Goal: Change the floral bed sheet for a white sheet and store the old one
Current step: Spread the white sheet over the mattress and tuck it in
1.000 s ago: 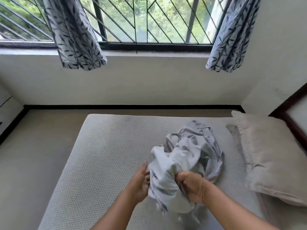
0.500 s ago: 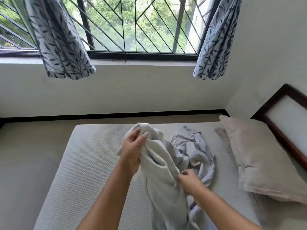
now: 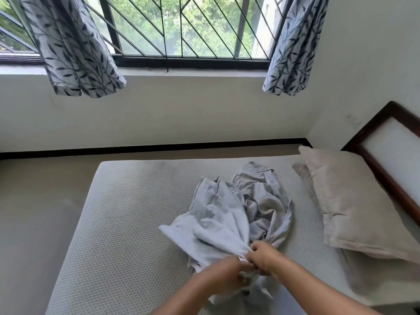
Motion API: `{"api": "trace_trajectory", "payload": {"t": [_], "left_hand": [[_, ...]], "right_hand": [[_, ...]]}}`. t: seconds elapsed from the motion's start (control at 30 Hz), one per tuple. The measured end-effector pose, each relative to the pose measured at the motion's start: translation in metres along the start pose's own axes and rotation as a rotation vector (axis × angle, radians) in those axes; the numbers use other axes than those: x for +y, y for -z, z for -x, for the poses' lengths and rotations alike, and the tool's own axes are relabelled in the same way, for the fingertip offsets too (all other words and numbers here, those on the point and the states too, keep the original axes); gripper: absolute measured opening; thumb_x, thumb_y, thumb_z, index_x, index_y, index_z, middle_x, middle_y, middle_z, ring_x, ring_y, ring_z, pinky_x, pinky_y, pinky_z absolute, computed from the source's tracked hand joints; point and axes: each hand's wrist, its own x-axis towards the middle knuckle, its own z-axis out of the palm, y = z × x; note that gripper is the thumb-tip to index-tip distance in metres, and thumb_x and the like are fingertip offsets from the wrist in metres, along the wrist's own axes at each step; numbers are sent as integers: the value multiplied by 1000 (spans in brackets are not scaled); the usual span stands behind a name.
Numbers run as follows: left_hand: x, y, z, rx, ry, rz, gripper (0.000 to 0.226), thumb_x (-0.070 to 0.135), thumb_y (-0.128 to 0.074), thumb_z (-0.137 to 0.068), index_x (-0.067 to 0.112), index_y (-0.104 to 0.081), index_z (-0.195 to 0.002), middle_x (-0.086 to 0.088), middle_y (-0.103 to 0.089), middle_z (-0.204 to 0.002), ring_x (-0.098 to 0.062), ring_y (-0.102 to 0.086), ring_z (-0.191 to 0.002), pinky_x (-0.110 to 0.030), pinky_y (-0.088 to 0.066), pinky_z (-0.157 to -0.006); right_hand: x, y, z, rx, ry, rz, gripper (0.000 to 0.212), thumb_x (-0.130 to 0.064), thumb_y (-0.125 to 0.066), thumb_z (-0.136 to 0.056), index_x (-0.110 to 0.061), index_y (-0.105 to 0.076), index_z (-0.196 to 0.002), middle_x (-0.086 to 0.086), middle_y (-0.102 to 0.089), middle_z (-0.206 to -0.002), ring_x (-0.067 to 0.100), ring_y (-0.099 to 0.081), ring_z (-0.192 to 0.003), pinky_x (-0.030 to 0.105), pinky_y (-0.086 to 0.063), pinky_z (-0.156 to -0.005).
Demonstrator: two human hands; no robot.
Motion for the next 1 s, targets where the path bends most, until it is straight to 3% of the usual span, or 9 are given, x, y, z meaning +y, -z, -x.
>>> {"api": "trace_trajectory", "payload": {"t": [0.17, 0.3, 0.4, 0.47, 0.57, 0.7, 0.77, 0.83, 1.0], "left_hand": [[-12, -9, 2, 89, 160, 230, 36, 25, -52, -97, 30, -62, -131, 6, -64, -134, -11, -58, -120, -24, -44, -102], [-22, -21, 1, 165, 335, 648, 36, 54, -53, -93, 22, -68, -93, 9, -66, -89, -5, -58, -83, -30, -49, -81], [-31, -31, 2, 331, 455, 941, 36, 41, -65, -94, 8, -72, -82, 2, -65, -74, -10, -57, -68, -25, -44, -64], [-32, -29, 2, 473, 458, 1182, 25, 26, -72, -92, 2, -75, -88, -9, -73, -82, -19, -65, -74, -28, -51, -68], [-29, -18, -1, 563, 413, 1352, 23, 15, -75, -88, -1, -73, -104, -22, -75, -100, -33, -70, -92, -43, -55, -85], [-6, -11, -15, 544, 347, 1446, 24, 4, -72, -87, -6, -71, -109, -28, -72, -106, -34, -70, -94, -43, -54, -89], [12, -13, -23, 571, 304, 1475, 20, -2, -69, -87, -8, -71, -106, -30, -71, -106, -32, -70, -95, -39, -55, -87], [25, -18, -32, 616, 285, 1499, 13, -5, -68, -85, -6, -72, -98, -28, -71, -102, -30, -70, -92, -38, -55, -87], [61, -44, -50, 624, 339, 1535, 22, -9, -78, -72, -5, -65, -89, -22, -71, -86, -26, -71, -78, -34, -59, -72]], "right_hand": [[-3, -2, -10, 279, 44, 142, 21, -37, -50, -104, -19, -57, -96, 6, -66, -105, 27, -62, -99, 34, -50, -85], [-4, 12, -22, 356, 42, -421, 25, -32, -42, -107, -14, -57, -98, 13, -65, -99, 24, -60, -84, 40, -53, -81], [-4, 21, -35, 259, -109, -957, 37, -35, -39, -108, -11, -57, -129, 19, -65, -122, 35, -64, -104, 50, -54, -96], [0, 32, -36, 123, -171, -1118, 47, -48, -47, -105, -10, -61, -129, 22, -71, -114, 39, -70, -101, 53, -58, -90], [7, 41, -31, -122, -82, -852, 78, -82, -69, -71, -26, -66, -124, 8, -72, -122, 30, -68, -111, 48, -54, -101], [8, 45, -27, -151, 57, -400, 125, -85, -78, -54, -18, -40, -152, 4, -51, -148, 25, -54, -131, 38, -47, -108], [7, 45, -28, -59, 75, -97, 121, -81, -70, -69, -15, -22, -158, 10, -36, -159, 31, -42, -141, 39, -42, -110], [6, 45, -26, 12, 86, 80, 107, -79, -61, -79, -11, -26, -155, 12, -40, -156, 32, -44, -140, 40, -42, -109], [32, 58, -19, -390, -56, -386, 38, -43, -61, -92, -11, -72, -111, 11, -69, -103, 25, -63, -84, 32, -50, -69]]}}
